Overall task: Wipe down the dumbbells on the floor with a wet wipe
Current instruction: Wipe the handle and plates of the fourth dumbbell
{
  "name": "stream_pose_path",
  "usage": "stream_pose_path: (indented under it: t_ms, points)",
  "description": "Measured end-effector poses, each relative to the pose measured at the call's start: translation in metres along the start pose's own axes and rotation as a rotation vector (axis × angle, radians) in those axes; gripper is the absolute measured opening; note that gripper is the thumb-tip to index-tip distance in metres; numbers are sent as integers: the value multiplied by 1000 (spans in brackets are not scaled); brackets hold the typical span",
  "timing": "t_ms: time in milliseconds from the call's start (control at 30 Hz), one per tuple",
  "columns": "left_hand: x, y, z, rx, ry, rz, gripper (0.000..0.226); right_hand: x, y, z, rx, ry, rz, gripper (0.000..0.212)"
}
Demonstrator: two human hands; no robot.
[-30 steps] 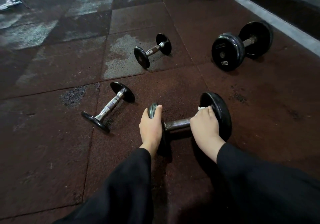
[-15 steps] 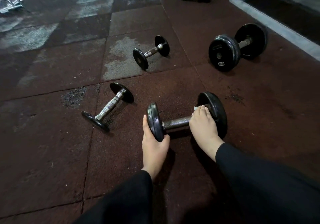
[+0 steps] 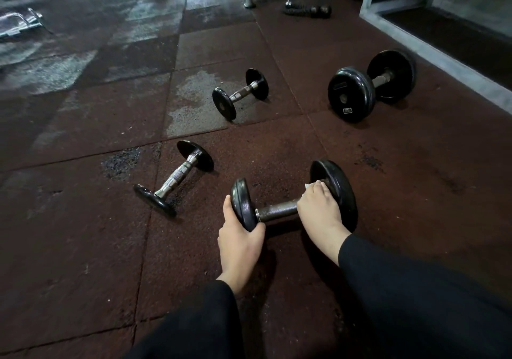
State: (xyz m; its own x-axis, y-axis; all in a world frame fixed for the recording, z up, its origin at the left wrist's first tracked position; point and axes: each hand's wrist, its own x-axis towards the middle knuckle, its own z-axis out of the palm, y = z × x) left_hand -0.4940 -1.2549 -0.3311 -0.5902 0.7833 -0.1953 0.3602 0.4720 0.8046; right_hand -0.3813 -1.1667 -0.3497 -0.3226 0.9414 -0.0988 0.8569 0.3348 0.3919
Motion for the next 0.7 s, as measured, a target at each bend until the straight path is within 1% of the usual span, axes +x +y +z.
stream_pose_path:
  t_ms: [33, 100, 200, 300, 400, 433, 500, 567, 633, 700]
  points:
    - [-3, 1, -3, 7, -1, -16, 81, -1, 0, -2, -5, -19, -60, 33]
    - [-5, -1, -10, 23, 5, -56, 78, -1, -2, 2, 10, -6, -163, 35]
    - [-4, -6, -22, 47, 13, -104, 71, -5, -5, -5, 35, -52, -235, 35]
    - [2, -5, -28, 61, 1, -125, 64, -7, -6, -14, 92, -85, -236, 34]
    - [19, 2, -27, 87, 27, -145, 43, -4, -7, -19, 212, -72, -199, 34]
    - [26, 4, -25, 81, 35, -150, 42, -2, -8, -20, 266, -63, -184, 34]
    - [38, 7, -22, 31, 33, -169, 52, 2, -12, -21, 379, -28, -143, 33]
    - [48, 9, -18, -115, 24, -175, 65, 8, -15, -18, 488, 55, -121, 33]
    - [55, 7, -15, -207, 6, -156, 69, 16, -18, -13, 592, 85, -111, 33]
    - [63, 4, -12, -244, -8, -113, 68, 26, -20, -11, 678, 84, -102, 32]
